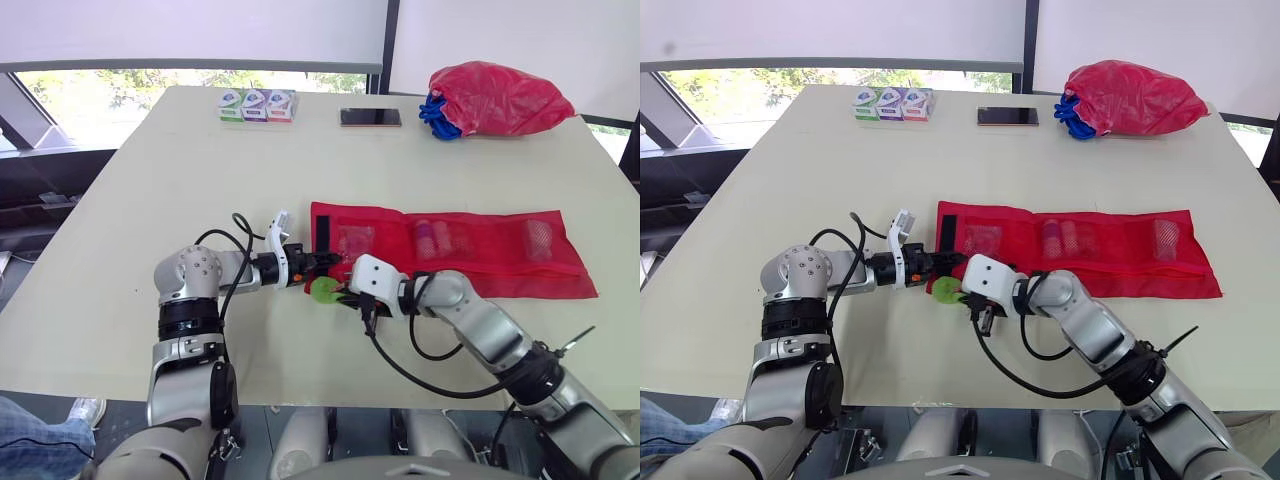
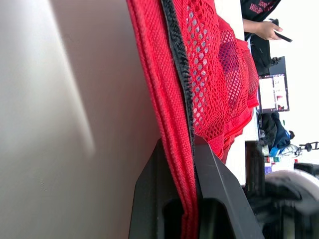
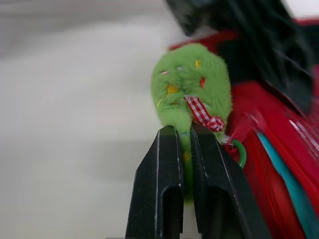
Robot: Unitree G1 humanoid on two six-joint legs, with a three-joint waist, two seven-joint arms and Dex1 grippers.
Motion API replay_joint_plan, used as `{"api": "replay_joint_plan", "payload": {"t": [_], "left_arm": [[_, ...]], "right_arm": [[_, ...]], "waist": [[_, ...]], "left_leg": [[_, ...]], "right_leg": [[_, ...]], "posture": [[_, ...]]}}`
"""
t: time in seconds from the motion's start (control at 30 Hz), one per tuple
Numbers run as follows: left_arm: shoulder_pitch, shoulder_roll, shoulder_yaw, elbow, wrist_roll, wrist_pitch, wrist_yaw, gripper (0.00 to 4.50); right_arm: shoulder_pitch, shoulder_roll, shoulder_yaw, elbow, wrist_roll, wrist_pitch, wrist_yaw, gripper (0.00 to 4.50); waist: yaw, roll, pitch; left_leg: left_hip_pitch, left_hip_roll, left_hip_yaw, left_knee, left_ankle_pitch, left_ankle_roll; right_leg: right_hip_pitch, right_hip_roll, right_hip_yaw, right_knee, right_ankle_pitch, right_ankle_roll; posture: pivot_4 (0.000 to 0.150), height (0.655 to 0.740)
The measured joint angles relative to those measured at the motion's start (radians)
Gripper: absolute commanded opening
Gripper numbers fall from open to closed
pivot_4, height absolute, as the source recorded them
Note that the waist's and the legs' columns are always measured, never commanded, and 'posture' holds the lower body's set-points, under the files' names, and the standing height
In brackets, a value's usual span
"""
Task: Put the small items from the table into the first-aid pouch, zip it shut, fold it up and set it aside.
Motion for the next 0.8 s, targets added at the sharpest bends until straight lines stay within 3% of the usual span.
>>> {"api": "replay_joint_plan", "payload": {"t": [0.43, 0.63, 0.8], "left_arm": [[0.06, 0.141, -0.092, -0.008, -0.002, -0.103, -0.107, 0.0], [0.092, 0.216, -0.143, -0.004, 0.008, -0.182, -0.182, 0.0], [0.126, 0.288, -0.17, 0.001, 0.018, -0.237, -0.248, 0.0]], "right_arm": [[0.289, -0.124, -0.422, -0.245, 0.173, 0.176, -0.101, 0.02], [0.383, -0.187, -0.575, -0.226, 0.185, 0.154, -0.119, 0.02], [0.432, -0.276, -0.746, -0.103, 0.166, 0.087, -0.143, 0.02]], "waist": [[-0.016, 0.0, 0.0], [-0.029, 0.0, 0.0], [-0.034, 0.0, 0.0]], "left_leg": [[0.005, 0.003, 0.002, -0.012, 0.0, 0.0], [0.005, 0.005, 0.002, -0.013, 0.001, -0.001], [0.005, 0.004, 0.005, -0.013, 0.001, -0.001]], "right_leg": [[-0.001, 0.002, 0.001, 0.0, -0.004, -0.006], [-0.002, 0.006, 0.002, 0.0, -0.005, -0.007], [-0.003, 0.006, 0.005, 0.0, -0.005, -0.008]], "posture": [[0.15, 0.74], [0.15, 0.74], [0.15, 0.74]]}}
